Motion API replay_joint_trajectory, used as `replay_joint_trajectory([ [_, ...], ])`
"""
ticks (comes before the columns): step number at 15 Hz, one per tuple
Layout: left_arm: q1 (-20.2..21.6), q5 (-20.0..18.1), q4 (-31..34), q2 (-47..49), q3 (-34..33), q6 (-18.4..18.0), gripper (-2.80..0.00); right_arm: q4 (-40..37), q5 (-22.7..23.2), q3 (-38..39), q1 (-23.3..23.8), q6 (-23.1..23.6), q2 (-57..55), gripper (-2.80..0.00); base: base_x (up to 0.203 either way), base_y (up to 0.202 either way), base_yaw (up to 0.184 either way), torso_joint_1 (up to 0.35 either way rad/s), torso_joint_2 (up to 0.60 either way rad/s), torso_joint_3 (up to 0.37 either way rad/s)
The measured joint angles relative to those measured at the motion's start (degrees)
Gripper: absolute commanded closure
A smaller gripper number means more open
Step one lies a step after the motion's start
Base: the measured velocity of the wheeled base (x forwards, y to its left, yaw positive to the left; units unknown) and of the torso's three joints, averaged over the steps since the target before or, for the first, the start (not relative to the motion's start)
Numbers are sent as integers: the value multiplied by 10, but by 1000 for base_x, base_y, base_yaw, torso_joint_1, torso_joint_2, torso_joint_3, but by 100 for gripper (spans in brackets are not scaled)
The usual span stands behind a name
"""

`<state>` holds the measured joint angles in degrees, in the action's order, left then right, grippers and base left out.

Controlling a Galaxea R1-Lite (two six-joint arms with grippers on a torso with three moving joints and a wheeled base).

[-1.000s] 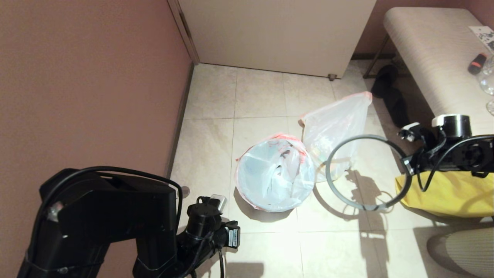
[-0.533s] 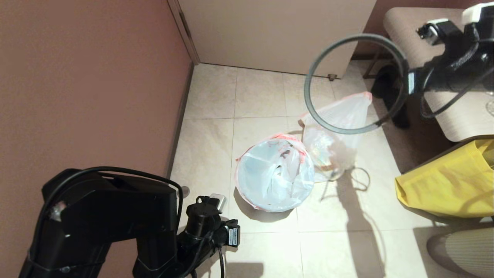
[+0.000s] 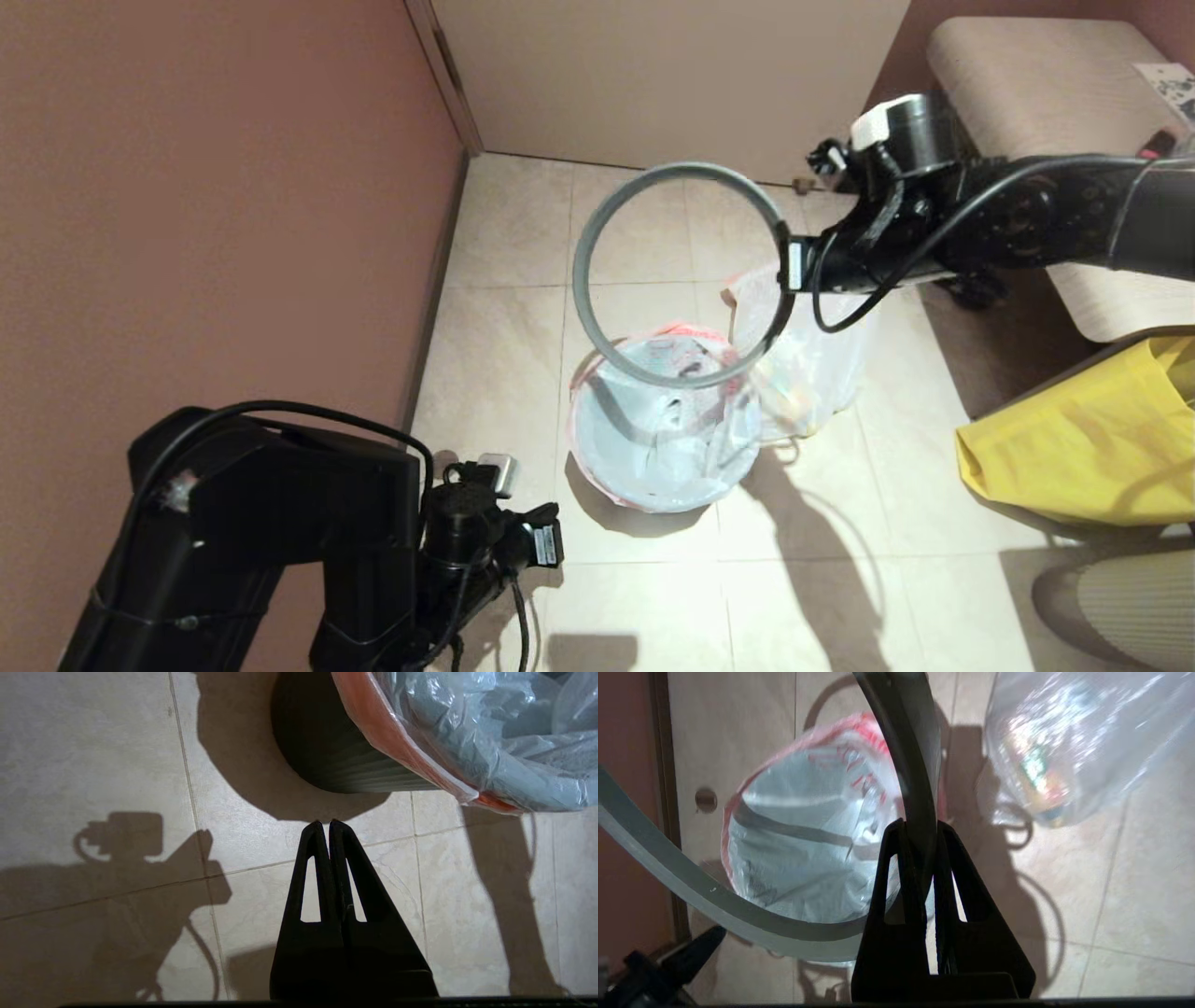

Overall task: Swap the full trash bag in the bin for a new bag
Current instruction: Place the trash can ring on the trash can

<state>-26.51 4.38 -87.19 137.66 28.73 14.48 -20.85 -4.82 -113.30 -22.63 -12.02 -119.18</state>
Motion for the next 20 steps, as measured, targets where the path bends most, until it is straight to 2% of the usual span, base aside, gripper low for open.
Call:
replay_joint_trajectory([
  [3,15,-1,0,1,9,16,0,-33,-8,8,-7,-19,-34,0,0,0,0,0,0,0],
  [5,17,0,0,2,12,18,0,-69,-7,9,-12,-63,-56,0,0,0,0,0,0,0],
  [10,18,0,0,5,13,16,0,-79,-2,14,-11,-107,-110,0,0,0,0,0,0,0],
  [20,14,2,0,12,14,12,0,-62,19,32,-17,-129,-167,0,0,0,0,0,0,0],
])
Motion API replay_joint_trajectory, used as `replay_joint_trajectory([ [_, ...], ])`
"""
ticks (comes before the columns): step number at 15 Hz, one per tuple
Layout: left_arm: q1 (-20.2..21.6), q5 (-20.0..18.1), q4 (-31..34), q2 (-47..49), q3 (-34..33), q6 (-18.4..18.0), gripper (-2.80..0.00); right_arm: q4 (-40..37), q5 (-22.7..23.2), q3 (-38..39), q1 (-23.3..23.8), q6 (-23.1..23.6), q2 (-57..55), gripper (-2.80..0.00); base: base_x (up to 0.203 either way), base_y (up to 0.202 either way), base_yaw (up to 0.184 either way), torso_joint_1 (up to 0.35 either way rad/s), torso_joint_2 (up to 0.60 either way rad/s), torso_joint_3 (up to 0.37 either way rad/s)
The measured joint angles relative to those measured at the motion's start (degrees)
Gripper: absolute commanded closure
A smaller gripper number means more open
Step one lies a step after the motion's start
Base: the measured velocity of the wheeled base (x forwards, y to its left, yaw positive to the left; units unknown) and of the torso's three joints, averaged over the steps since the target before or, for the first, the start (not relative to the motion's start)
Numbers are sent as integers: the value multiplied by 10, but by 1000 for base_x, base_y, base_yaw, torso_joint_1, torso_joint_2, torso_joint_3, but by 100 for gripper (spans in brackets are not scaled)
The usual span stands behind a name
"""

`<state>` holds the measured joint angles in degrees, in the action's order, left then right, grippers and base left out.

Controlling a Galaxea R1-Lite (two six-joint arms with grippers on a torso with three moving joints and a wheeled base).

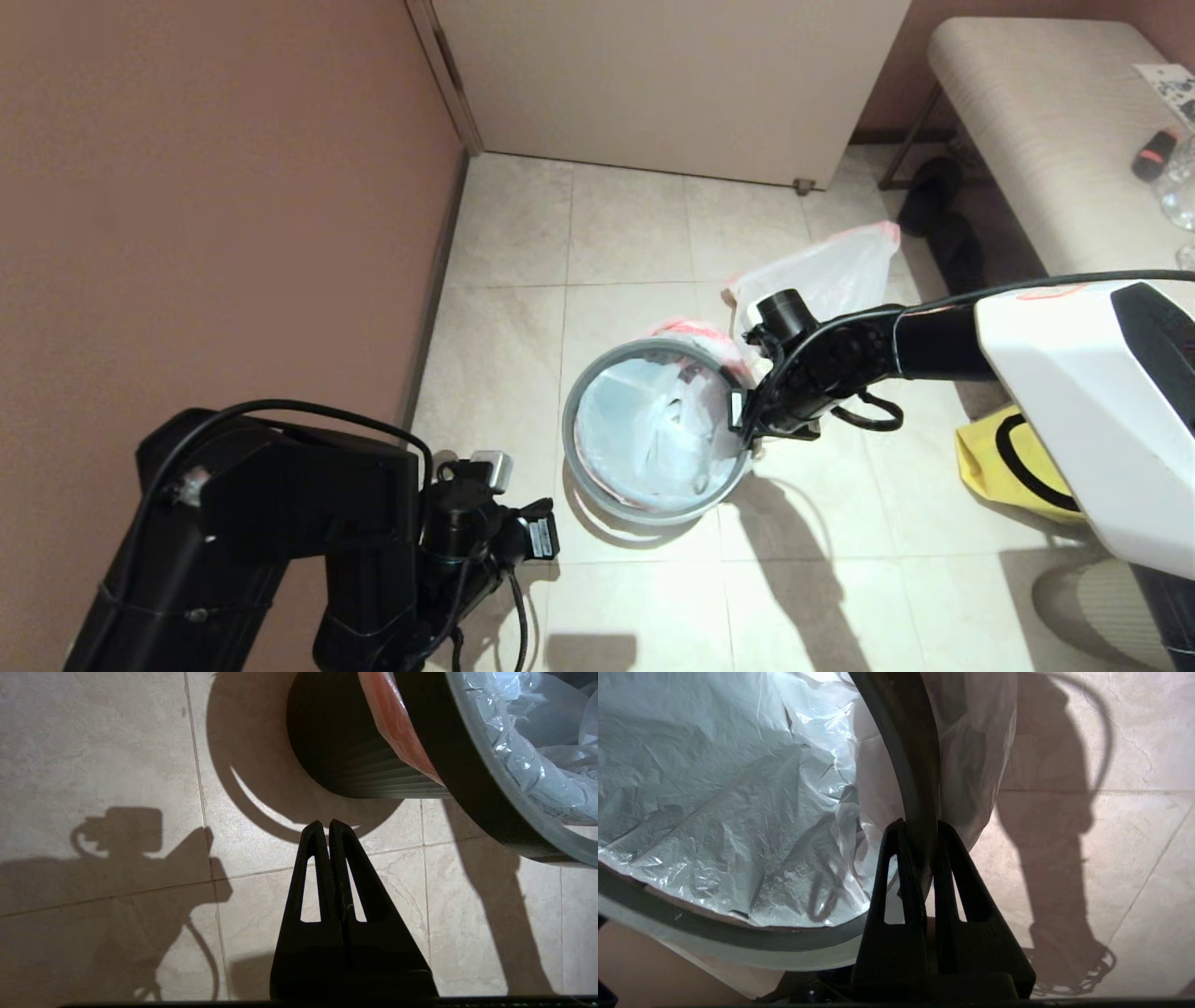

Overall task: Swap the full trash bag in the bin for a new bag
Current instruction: Place the trash can ring on the trash can

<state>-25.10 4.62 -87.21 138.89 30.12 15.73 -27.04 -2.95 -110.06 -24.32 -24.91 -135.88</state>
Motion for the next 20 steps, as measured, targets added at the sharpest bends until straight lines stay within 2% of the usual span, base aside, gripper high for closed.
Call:
replay_joint_trajectory([
  [10,-4,0,0,3,0,-8,0,26,-3,2,11,0,9,0,0,0,0,0,0,0],
  [11,-4,0,0,3,0,-8,0,25,-6,6,12,-3,18,0,0,0,0,0,0,0],
  [15,-5,1,0,6,-1,-9,0,17,-66,14,12,-8,32,0,0,0,0,0,0,0],
  [20,-12,3,0,11,-1,-29,0,25,-62,16,18,-8,18,0,0,0,0,0,0,0],
])
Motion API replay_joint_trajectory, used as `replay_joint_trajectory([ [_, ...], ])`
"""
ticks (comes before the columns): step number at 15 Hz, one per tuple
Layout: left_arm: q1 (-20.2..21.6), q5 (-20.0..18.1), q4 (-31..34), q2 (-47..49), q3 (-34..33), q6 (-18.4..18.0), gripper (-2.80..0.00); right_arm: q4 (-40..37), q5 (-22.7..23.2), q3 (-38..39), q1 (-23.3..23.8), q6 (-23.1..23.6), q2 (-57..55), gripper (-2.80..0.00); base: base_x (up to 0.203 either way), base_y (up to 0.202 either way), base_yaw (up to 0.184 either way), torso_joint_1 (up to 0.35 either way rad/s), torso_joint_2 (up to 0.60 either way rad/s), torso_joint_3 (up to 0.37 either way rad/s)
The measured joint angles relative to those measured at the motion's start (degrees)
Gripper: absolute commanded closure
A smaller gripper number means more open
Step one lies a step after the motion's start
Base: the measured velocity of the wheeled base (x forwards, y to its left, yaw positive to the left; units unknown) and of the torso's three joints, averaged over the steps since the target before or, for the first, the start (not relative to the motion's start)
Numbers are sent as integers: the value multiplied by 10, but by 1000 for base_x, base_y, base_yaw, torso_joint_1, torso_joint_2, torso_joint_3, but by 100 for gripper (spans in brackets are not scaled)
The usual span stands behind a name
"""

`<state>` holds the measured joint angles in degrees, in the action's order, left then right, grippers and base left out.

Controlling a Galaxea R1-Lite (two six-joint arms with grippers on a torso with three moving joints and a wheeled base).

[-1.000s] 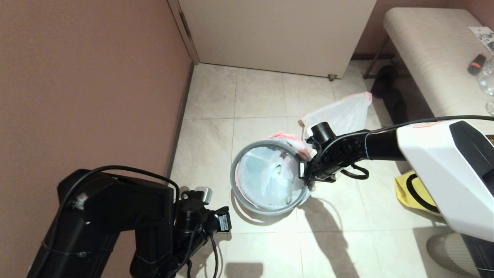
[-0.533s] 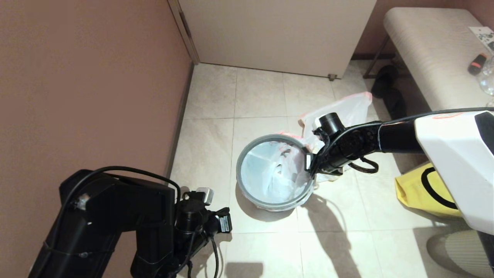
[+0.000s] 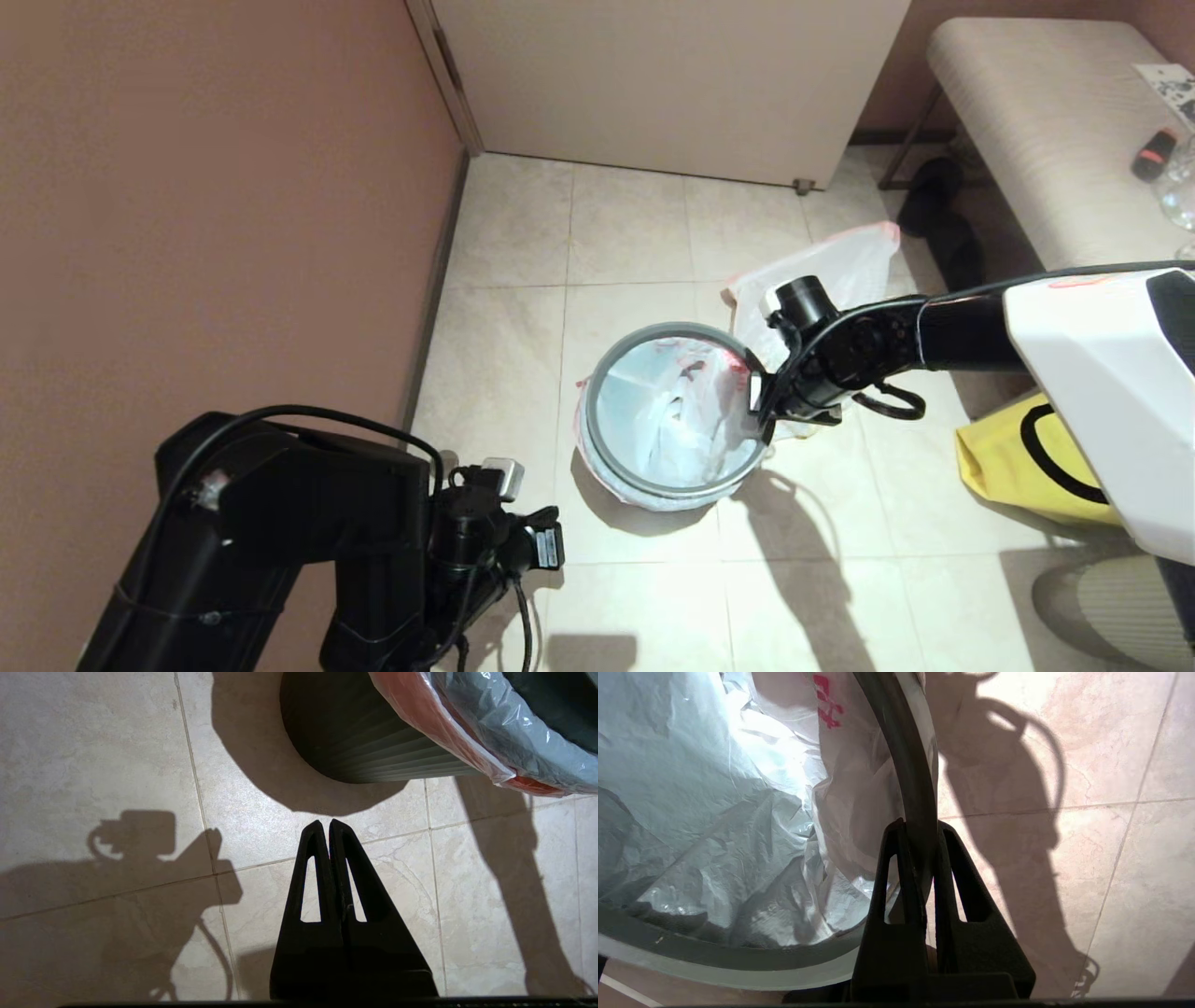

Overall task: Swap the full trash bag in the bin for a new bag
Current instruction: Place the trash can ring on the trash can

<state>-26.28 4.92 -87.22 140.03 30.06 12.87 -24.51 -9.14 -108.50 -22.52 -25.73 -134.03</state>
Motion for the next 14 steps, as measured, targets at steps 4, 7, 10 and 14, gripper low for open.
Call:
replay_joint_trajectory([
  [4,0,1,0,2,0,0,0,34,2,-4,-1,3,-25,0,0,0,0,0,0,0],
  [7,0,2,0,3,0,-1,0,36,7,-4,-4,4,-26,0,0,0,0,0,0,0],
  [10,0,2,0,3,0,-1,0,33,6,-3,-9,5,-24,0,0,0,0,0,0,0],
  [14,0,2,0,4,1,-1,0,35,2,-8,-15,19,-38,0,0,0,0,0,0,0],
])
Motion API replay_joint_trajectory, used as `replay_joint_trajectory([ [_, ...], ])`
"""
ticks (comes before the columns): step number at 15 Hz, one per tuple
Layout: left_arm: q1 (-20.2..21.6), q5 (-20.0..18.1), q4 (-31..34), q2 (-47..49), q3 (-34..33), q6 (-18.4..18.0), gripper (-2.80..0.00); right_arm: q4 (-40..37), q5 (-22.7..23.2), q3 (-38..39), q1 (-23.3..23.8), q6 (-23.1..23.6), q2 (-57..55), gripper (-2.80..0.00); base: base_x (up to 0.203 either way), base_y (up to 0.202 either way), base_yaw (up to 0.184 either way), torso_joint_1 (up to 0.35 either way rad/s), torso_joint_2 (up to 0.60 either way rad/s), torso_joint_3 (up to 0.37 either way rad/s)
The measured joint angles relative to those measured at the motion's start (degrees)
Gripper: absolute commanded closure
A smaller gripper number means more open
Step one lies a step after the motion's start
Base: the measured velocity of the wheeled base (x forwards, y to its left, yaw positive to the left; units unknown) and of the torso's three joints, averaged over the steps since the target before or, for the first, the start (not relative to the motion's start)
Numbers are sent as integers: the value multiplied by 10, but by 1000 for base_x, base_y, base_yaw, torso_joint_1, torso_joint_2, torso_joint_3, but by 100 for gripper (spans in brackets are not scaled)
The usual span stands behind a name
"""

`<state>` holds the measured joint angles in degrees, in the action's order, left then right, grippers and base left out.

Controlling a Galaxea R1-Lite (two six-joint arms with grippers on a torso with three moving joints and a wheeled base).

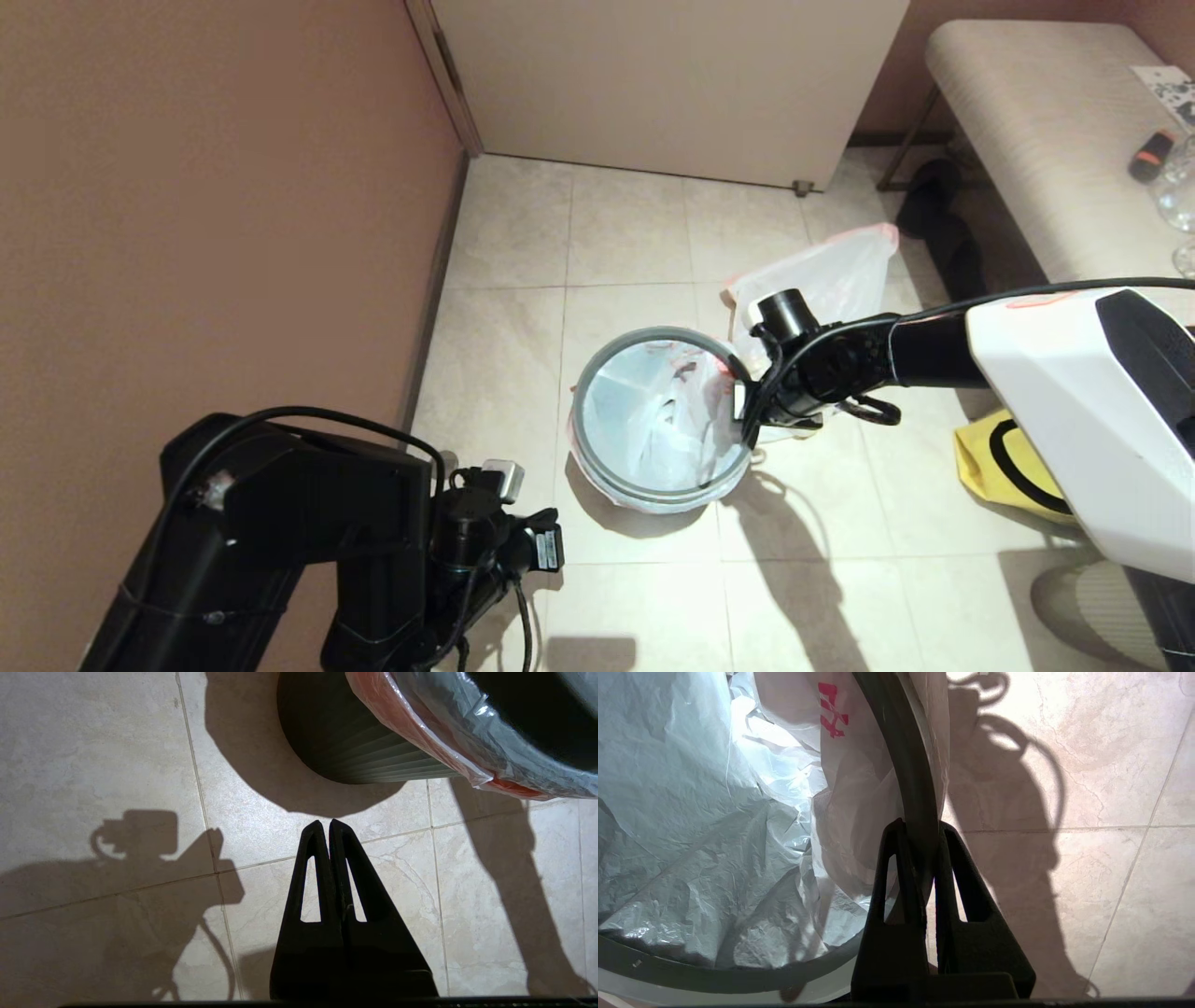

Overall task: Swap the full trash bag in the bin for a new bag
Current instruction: Place the trash can ring on the trash can

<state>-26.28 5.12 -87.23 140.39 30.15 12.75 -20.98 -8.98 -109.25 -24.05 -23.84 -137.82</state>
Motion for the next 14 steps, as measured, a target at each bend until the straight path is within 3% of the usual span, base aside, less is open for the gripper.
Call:
replay_joint_trajectory([
  [7,0,0,0,0,0,0,0,16,-1,-8,-4,3,-18,0,0,0,0,0,0,0],
  [9,0,1,0,0,0,0,0,19,0,-7,-5,3,-19,-280,0,0,0,0,0,0],
  [14,0,0,0,-1,-1,0,0,11,-12,-1,-13,3,-1,-280,0,0,0,0,0,0],
])
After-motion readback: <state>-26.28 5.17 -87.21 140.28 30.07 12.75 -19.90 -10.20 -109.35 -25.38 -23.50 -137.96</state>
